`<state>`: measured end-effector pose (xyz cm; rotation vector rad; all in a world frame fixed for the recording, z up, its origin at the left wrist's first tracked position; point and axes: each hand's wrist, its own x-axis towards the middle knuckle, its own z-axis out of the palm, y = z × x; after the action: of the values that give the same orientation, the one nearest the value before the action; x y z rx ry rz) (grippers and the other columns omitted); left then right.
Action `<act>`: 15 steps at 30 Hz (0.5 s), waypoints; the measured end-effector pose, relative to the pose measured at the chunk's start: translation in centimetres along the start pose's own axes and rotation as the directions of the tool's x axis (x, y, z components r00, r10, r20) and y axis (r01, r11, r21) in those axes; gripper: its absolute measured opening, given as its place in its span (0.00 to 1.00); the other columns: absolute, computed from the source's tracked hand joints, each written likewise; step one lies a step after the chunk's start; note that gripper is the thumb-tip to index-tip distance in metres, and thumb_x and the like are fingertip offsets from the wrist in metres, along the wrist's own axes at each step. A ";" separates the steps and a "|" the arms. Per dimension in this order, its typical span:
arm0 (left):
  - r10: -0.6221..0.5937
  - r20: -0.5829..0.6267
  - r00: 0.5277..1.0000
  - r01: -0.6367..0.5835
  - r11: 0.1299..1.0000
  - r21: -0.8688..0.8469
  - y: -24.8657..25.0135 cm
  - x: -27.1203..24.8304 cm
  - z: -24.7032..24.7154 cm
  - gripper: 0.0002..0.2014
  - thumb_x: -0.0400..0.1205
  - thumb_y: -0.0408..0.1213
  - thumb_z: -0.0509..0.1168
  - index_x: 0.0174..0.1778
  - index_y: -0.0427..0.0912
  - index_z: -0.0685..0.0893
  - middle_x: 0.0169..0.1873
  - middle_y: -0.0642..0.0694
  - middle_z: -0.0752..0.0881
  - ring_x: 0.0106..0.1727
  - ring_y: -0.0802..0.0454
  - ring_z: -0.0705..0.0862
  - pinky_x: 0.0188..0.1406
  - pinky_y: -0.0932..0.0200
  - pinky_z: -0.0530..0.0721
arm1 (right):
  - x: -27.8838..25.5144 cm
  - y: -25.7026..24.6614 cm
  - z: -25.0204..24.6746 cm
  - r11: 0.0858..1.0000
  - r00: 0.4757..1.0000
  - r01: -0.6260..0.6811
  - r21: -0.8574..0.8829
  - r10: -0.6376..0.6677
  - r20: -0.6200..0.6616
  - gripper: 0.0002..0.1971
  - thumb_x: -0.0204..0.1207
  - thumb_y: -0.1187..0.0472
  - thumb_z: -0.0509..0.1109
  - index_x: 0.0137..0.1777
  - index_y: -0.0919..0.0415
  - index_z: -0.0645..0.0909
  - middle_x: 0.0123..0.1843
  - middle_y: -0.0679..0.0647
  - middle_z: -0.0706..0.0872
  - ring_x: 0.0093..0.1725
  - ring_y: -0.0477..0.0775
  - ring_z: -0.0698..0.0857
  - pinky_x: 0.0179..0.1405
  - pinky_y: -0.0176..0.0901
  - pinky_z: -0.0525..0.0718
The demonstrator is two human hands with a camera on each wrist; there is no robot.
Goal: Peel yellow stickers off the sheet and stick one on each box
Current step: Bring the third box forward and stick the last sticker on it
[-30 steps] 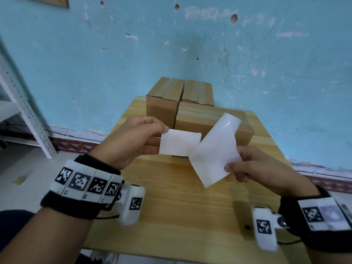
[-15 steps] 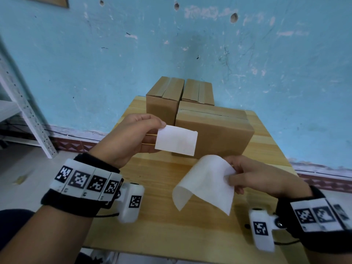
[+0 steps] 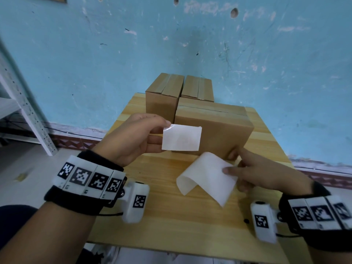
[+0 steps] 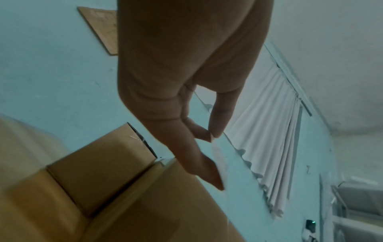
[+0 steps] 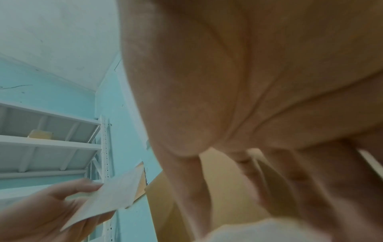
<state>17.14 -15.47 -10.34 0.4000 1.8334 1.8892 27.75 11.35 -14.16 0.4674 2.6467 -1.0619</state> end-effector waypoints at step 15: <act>0.286 -0.081 0.955 -0.269 0.948 0.170 -1.5 -0.4 3.4 0.06 0.82 0.34 0.70 0.45 0.34 0.89 0.41 0.41 0.91 0.40 0.50 0.88 0.44 0.59 0.88 | -2.4 -3.7 -0.4 0.850 0.871 0.473 0.233 -0.410 -0.272 0.02 0.75 0.73 0.75 0.43 0.68 0.87 0.28 0.51 0.89 0.29 0.45 0.87 0.34 0.33 0.85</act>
<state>19.41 -12.78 -11.59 0.6555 2.0975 1.9851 28.55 8.62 -10.78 0.0028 2.8744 -1.6440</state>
